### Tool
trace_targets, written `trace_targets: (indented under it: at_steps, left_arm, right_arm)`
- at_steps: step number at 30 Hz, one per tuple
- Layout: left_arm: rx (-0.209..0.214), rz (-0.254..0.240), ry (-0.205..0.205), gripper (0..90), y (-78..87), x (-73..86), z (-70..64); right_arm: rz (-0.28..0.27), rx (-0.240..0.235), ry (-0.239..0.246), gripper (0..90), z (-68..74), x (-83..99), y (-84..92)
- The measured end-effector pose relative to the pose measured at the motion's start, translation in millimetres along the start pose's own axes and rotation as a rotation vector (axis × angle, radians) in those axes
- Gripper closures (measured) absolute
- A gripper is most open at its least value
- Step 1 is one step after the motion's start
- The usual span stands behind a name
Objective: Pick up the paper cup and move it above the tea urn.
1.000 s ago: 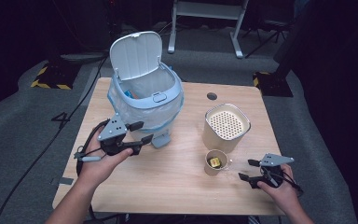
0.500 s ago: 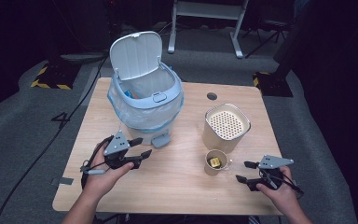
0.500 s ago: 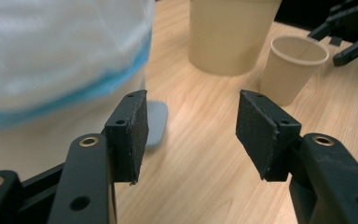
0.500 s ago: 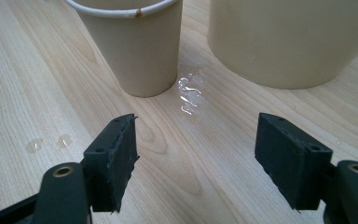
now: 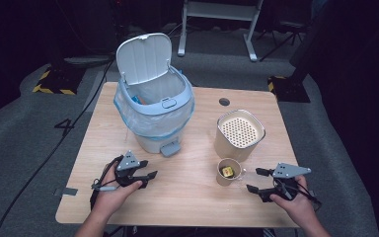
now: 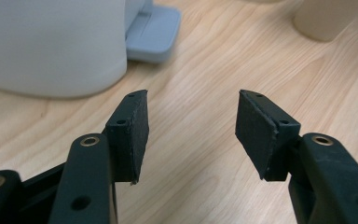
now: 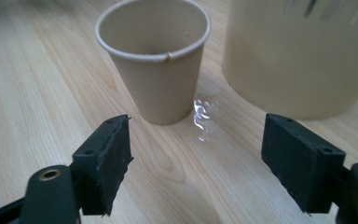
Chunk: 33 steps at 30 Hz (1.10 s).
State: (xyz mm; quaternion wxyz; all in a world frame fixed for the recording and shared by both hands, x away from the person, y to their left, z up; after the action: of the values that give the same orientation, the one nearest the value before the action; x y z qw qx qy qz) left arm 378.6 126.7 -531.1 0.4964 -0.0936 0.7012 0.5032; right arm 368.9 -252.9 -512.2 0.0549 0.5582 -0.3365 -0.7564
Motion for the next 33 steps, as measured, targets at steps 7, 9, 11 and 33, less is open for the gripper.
trace_targets:
  at_steps: [7, 9, 11, 33]
  left_arm:
    - [-0.038, 0.097, -0.016, 43.5, -16.3, 18.5, 5.9]
    - [-0.040, 0.108, -0.014, 41.7, -20.0, 20.8, 5.4]
    - [-0.058, 0.122, -0.021, 38.2, -22.7, 23.2, 6.0]
    - [-0.103, 0.131, -0.061, 24.0, -28.9, 24.2, 8.6]
  right_arm:
    - [-0.045, -0.027, -0.004, 16.6, 3.0, -7.1, -9.2]
    - [-0.049, -0.019, 0.004, 16.2, 3.6, -9.6, -12.7]
    - [-0.048, -0.017, 0.020, 16.1, 5.7, -13.2, -18.6]
    - [-0.068, -0.090, 0.013, 20.4, 7.8, -20.2, -86.9]
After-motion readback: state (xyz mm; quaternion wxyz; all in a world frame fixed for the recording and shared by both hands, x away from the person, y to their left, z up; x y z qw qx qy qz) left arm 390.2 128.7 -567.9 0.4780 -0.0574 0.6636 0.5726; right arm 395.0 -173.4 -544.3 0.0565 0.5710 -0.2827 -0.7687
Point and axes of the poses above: each handheld gripper's, and its own axes: y roughly backward along the jaws, x roughly out of its underside, z roughly to its left, the point moved 9 cm from there along -y, roughly forward along the jaws, and after that the axes turned 11 degrees about -x, right-handed, at the moved point
